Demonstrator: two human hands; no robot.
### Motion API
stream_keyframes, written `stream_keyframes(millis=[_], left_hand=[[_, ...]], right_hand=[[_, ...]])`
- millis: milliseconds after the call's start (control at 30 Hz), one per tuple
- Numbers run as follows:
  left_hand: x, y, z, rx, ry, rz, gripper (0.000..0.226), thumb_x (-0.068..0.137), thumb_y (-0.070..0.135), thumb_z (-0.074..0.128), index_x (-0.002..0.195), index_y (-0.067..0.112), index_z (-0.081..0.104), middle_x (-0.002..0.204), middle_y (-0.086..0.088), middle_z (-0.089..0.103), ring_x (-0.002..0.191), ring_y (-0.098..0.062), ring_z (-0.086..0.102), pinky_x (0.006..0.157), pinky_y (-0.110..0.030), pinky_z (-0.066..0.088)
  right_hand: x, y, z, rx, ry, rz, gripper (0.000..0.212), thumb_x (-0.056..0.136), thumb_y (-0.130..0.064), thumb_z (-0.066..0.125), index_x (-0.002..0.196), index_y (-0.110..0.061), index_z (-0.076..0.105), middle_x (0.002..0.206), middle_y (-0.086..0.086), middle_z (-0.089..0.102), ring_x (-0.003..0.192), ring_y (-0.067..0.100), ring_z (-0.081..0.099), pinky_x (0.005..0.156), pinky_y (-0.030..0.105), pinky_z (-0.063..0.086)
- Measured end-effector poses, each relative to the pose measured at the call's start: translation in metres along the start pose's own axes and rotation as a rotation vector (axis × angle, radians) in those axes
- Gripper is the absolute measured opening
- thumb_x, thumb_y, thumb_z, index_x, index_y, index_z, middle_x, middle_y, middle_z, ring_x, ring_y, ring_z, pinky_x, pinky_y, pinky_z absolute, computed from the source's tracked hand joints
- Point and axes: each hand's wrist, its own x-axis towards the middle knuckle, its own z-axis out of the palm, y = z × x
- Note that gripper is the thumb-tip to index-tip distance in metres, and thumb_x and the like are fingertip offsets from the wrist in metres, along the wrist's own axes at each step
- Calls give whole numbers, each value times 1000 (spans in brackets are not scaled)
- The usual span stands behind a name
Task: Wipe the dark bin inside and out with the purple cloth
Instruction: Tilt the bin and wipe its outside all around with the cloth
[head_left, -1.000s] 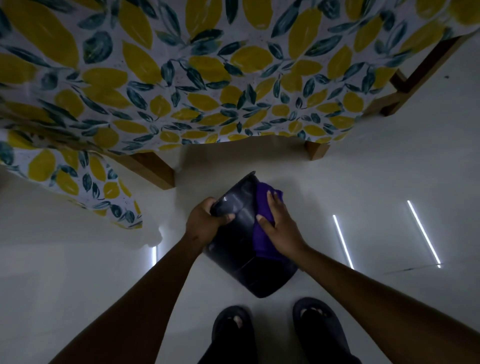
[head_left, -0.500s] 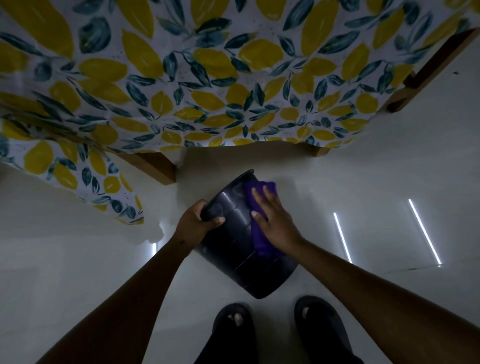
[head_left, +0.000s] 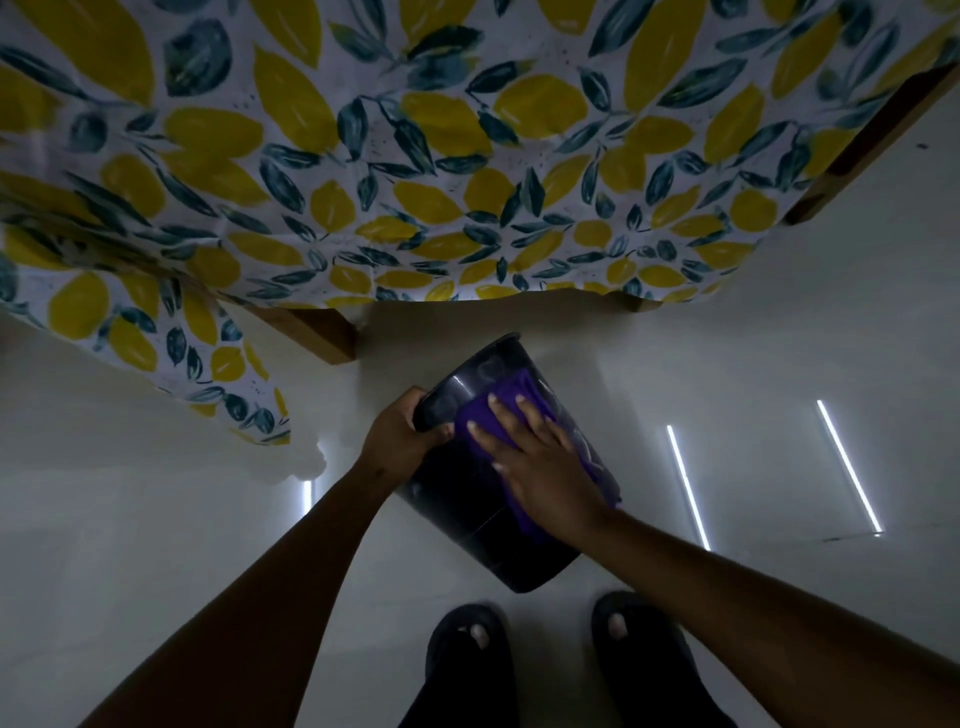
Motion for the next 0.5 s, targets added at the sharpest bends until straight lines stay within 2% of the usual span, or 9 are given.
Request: stream_keyframes(millis=[100, 167, 200, 267, 333, 367, 433, 500], left_hand=[[5, 6, 3, 11, 23, 16, 40, 80, 34, 72, 111, 17, 54, 113, -4, 64, 106, -21, 59, 91, -37, 50], [9, 8, 4, 26, 45, 17, 44, 79, 35, 73, 114, 15, 55, 117, -6, 64, 108, -22, 59, 94, -39, 50], [10, 9, 4, 19, 40, 10, 42, 80, 34, 72, 113, 15, 55, 116, -5, 64, 107, -21, 59, 93, -38, 50], [9, 7, 3, -1, 26, -4, 36, 81, 32, 72, 109, 17, 54, 109, -1, 63, 102, -19, 59, 88, -32, 49], [8, 5, 3, 29, 27, 19, 34, 82, 32, 71, 106, 20, 52, 106, 2, 61, 98, -15, 57, 84, -27, 45], [8, 4, 3, 34, 28, 32, 33, 82, 32, 71, 106, 21, 51, 106, 3, 60, 97, -13, 56, 83, -26, 44], [7, 2, 2, 1, 17, 32, 33, 82, 29, 71, 106, 22, 51, 105, 5, 60, 97, -13, 56, 81, -25, 44], [7, 1, 1, -27, -11, 20, 33, 82, 28, 71, 107, 22, 51, 105, 4, 60, 98, -15, 57, 80, -23, 45]], right_hand=[[17, 10, -11, 143, 0, 203, 56, 95, -38, 31, 150, -33, 17, 160, 2, 13, 146, 30, 11, 109, 54, 32], [8, 12, -12, 179, 14, 264, 57, 95, -38, 32, 150, -31, 18, 160, 3, 14, 146, 31, 12, 107, 56, 35], [-4, 10, -9, 131, 20, 233, 57, 94, -36, 32, 149, -32, 19, 159, 2, 16, 146, 31, 13, 105, 57, 36], [-38, 6, 3, -41, 13, 41, 62, 88, -28, 41, 147, -35, 23, 158, 1, 24, 144, 33, 18, 106, 57, 35], [-65, 2, 16, -180, -74, -180, 76, 80, -25, 55, 147, -41, 23, 158, -4, 23, 145, 31, 15, 112, 53, 25], [-68, 3, 20, -210, -103, -229, 83, 76, -25, 62, 147, -43, 22, 158, -7, 20, 145, 28, 13, 113, 50, 18], [-58, 3, 21, -200, -86, -217, 86, 74, -25, 67, 146, -44, 23, 159, -10, 16, 146, 24, 10, 112, 45, 13], [-40, -3, 14, -130, -45, -121, 78, 82, -23, 60, 146, -45, 21, 159, -11, 14, 147, 22, 4, 113, 45, 11]])
